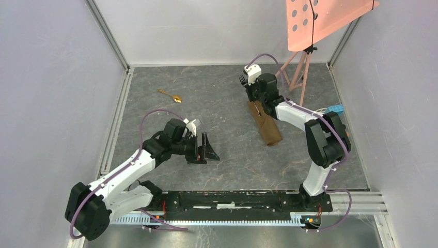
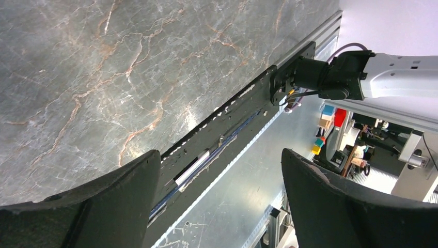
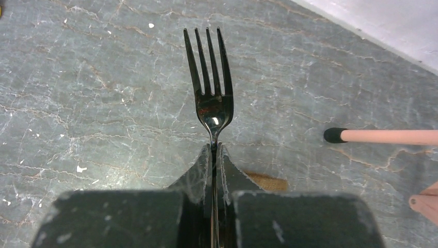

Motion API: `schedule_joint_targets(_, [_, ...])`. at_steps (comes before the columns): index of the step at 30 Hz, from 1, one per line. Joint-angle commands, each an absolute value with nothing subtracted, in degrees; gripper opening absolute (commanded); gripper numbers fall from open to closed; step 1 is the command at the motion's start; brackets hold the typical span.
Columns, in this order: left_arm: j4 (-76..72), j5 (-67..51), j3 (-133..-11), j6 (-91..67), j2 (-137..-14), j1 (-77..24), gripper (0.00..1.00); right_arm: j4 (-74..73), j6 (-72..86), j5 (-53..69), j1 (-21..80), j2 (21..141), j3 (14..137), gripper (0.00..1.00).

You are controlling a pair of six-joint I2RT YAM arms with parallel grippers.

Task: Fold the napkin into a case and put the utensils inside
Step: Insert the fork into the folded napkin.

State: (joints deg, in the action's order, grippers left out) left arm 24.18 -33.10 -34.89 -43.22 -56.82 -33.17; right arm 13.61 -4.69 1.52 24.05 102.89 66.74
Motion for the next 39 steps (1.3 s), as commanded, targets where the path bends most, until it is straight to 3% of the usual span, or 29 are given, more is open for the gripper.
schedule_joint_targets(1, [19.62,-33.06,-35.42,-46.26,-57.60,-34.32,0.92,14.92,-3.40,3.13,23.71,104.12,68.65,0.00])
schedule_joint_targets(14, [11.99,-33.36,-34.16,-49.84,-60.83,-37.20,0.90,18.08,-1.54,3.93,21.56,102.93,62.00,0.00])
schedule_joint_targets(21, [0.37,-32.57,-32.86,-55.30,-66.26,-39.77,0.86,18.57,-0.21,4.51,20.90,101.43,59.13,0.00])
schedule_joint_targets(30, [-29.74,-15.77,-39.66,-48.09,-84.22,-53.06,0.71,16.79,2.08,3.44,20.81,99.76,56.96,0.00])
schedule_joint_targets(35, [-44.02,-16.46,-48.72,-48.23,-101.97,-55.85,0.54,15.02,2.11,4.52,20.83,99.06,56.95,0.00])
schedule_joint_targets(39, [-46.51,-17.41,-55.95,-50.16,-110.20,-55.82,0.37,14.11,1.35,3.89,20.73,98.33,56.37,0.00])
